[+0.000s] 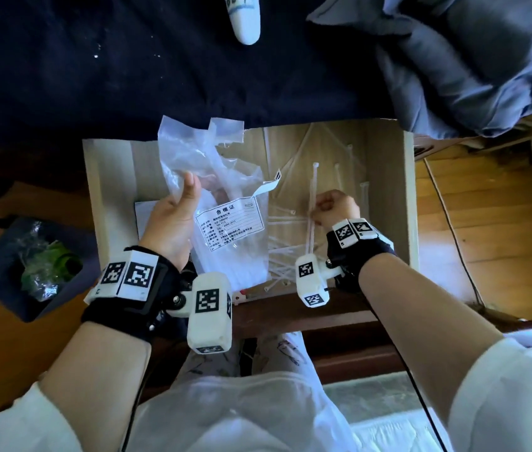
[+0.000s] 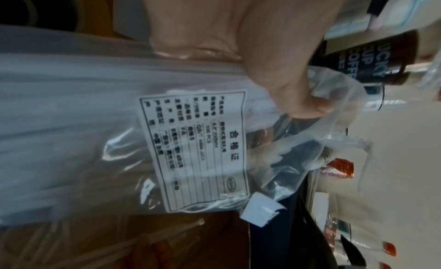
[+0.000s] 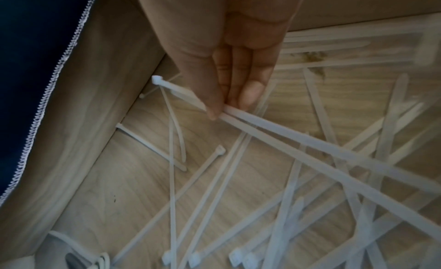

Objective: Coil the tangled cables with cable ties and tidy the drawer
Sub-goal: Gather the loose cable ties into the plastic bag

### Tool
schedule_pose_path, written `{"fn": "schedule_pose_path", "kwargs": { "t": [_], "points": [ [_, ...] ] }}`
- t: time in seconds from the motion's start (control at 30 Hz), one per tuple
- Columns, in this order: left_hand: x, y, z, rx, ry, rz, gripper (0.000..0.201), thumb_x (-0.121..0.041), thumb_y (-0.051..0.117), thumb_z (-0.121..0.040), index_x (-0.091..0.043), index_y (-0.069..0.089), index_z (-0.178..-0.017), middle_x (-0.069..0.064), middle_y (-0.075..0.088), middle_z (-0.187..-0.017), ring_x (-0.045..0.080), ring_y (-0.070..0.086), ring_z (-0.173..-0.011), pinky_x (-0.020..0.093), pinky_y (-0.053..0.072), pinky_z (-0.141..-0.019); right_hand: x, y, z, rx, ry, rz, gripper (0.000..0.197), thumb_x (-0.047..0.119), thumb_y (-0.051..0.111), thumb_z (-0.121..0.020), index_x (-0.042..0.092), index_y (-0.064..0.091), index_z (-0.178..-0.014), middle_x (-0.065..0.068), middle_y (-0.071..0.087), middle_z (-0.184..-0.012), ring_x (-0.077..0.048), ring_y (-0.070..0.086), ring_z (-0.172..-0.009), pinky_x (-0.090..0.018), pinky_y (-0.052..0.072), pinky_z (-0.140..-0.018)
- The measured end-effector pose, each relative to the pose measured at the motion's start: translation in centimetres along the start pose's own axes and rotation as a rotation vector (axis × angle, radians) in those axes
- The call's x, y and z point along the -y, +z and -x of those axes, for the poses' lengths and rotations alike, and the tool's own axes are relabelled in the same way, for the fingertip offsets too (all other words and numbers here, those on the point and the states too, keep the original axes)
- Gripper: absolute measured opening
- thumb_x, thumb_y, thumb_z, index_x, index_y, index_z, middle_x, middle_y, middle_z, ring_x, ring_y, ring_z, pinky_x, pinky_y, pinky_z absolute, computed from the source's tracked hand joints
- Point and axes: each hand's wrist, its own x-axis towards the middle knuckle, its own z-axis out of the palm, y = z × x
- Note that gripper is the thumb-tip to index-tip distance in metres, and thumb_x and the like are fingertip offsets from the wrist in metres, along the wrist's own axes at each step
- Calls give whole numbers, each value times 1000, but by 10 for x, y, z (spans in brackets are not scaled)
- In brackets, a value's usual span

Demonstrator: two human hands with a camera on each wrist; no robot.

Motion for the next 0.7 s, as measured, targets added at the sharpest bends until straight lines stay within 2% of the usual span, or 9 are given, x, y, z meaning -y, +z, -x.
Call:
{"fn": "schedule_pose_path", "kwargs": {
  "t": [0.03, 0.1, 0.2, 0.27, 0.33, 0.4, 0.47, 0.57, 0.7],
  "points": [
    [0, 3, -1, 29, 6, 12, 73, -80, 68, -49, -21, 75, -91, 9, 69, -115, 23, 62, -113, 48, 43, -103, -1, 0, 0, 1, 2, -8, 20, 5, 62, -79, 17, 65, -95, 8, 56, -68, -16, 57, -75, -23, 47, -68],
    [0, 8, -4, 73, 7, 23, 86, -80, 70, -42, -16, 71, -100, 11, 67, -118, 23, 61, -115, 48, 42, -104, -4, -1, -1, -15, 14, -14, 19, 7, 60, -81, 16, 64, -98, 1, 60, -78, -19, 56, -81, -22, 42, -65],
    [2, 13, -7, 70, 5, 4, 92, -82, 69, -38, -16, 69, -101, 12, 67, -118, 23, 60, -115, 49, 40, -105, -8, -9, -6, -107, 70, -31, 25, 6, 49, -86, 11, 58, -109, -12, 66, -100, -29, 61, -95, -28, 43, -73],
    [5, 15, -10, 34, -14, -20, 94, -84, 68, -35, -15, 68, -99, 12, 68, -115, 23, 62, -112, 47, 44, -102, -12, -14, -12, -153, 104, -7, 31, 4, 45, -89, 10, 56, -117, -15, 64, -111, -33, 58, -105, -30, 43, -80],
    [7, 17, -13, 24, -13, -37, 81, -80, 65, -41, -17, 67, -93, 4, 73, -101, 17, 66, -103, 36, 51, -92, -15, -15, -19, -145, 145, 40, 31, 5, 45, -91, 6, 55, -120, -18, 61, -118, -33, 56, -111, -30, 42, -83],
    [8, 18, -13, 12, -25, -49, 63, -70, 57, -51, -19, 65, -87, -6, 75, -85, 9, 69, -91, 26, 54, -80, -18, -14, -24, -134, 188, 65, 27, 7, 49, -91, 2, 58, -116, -20, 61, -118, -33, 57, -111, -29, 43, -79],
    [11, 17, -14, 7, -17, -50, 66, -71, 59, -48, -19, 66, -88, -5, 75, -87, 9, 69, -91, 25, 56, -76, -20, -13, -28, -145, 242, 32, 25, 10, 53, -89, 2, 63, -110, -20, 63, -115, -33, 59, -108, -28, 44, -78],
    [15, 14, -17, 8, -6, -31, 89, -81, 69, -36, -16, 67, -97, 7, 71, -109, 18, 65, -108, 36, 51, -91, -22, -12, -29, -168, 278, -17, 23, 13, 55, -88, 3, 65, -106, -20, 65, -111, -33, 61, -105, -32, 48, -82],
    [22, 17, -21, -40, -24, -29, 100, -88, 66, -31, -15, 66, -100, 10, 65, -115, 24, 59, -116, 48, 42, -103, -21, -6, -26, -166, 287, 49, 24, 8, 52, -89, -1, 64, -107, -21, 63, -113, -34, 61, -106, -33, 48, -80]
  ]
}}
